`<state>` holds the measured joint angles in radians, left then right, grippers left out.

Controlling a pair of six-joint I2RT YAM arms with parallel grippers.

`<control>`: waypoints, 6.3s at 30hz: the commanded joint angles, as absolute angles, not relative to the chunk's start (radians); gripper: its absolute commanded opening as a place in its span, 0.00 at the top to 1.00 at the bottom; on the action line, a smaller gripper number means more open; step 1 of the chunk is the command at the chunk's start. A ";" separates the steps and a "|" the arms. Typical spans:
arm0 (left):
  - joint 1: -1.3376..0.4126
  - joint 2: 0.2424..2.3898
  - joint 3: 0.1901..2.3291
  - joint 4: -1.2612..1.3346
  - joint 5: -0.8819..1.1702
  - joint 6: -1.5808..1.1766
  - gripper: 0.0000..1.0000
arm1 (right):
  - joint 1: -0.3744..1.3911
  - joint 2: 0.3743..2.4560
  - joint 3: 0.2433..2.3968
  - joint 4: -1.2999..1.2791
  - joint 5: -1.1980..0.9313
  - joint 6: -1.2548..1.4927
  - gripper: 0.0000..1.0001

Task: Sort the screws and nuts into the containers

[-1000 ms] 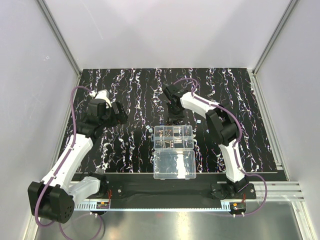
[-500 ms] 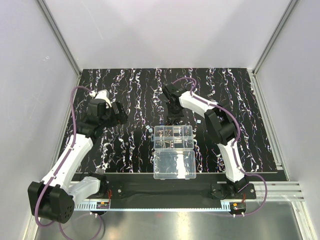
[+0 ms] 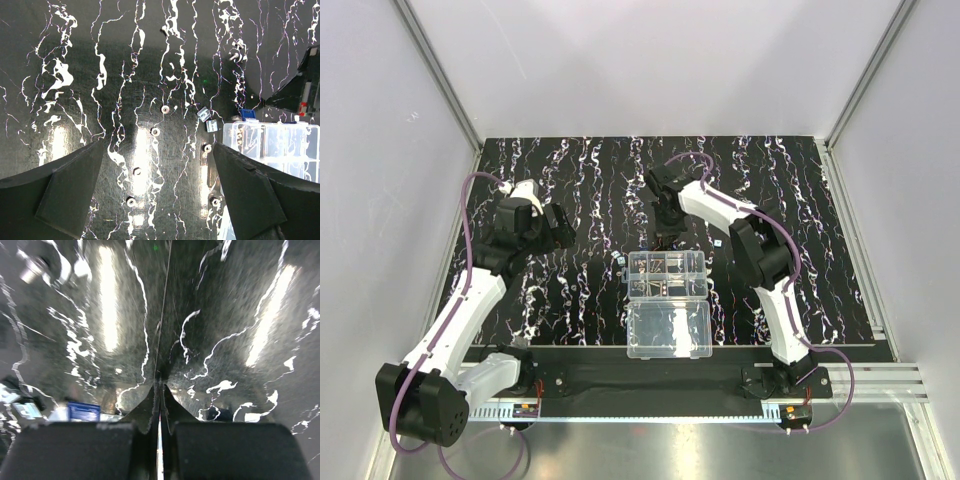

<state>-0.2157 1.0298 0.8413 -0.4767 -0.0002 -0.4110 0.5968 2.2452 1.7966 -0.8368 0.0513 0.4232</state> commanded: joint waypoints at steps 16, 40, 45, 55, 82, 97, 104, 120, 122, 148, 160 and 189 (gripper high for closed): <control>-0.233 1.098 0.870 -0.453 -0.021 -0.403 0.05 | 0.560 2.145 1.835 -0.819 0.052 0.344 1.00; -0.503 2.101 1.686 -0.491 -0.051 -0.229 0.26 | 0.281 1.799 1.565 -0.721 0.057 0.316 0.14; -0.523 2.204 1.773 -0.485 -0.077 -0.253 0.26 | 0.272 1.798 1.552 -0.721 0.061 0.308 0.11; -0.558 2.298 1.802 -0.476 -0.167 -0.278 0.29 | 0.256 1.792 1.539 -0.721 0.066 0.304 0.10; -0.560 2.283 1.717 -0.399 -0.163 -0.233 0.82 | 0.252 1.816 1.552 -0.736 0.057 0.305 0.13; -0.598 2.000 1.602 -0.452 -0.137 -0.252 0.81 | 0.207 1.769 1.502 -0.716 0.069 0.377 0.09; -0.718 1.859 1.508 -0.479 -0.111 -0.267 0.81 | 0.175 1.715 1.379 -0.654 0.035 0.436 0.04; -0.948 1.812 1.359 -0.410 -0.075 -0.298 0.81 | 0.143 1.537 1.206 -0.624 0.115 0.486 0.00; -0.948 1.838 1.376 -0.408 -0.087 -0.284 0.81 | 0.143 1.536 1.212 -0.630 0.115 0.483 0.00; -0.688 1.690 1.442 -0.482 -0.195 -0.336 0.23 | 0.143 1.542 1.249 -0.609 0.045 0.451 0.00; -0.482 1.902 1.485 -0.408 -0.150 -0.322 0.30 | 0.143 1.620 1.287 -0.620 0.018 0.416 0.00; -0.462 2.197 1.707 -0.460 -0.189 -0.457 0.40 | 0.143 1.704 1.325 -0.626 0.011 0.380 0.00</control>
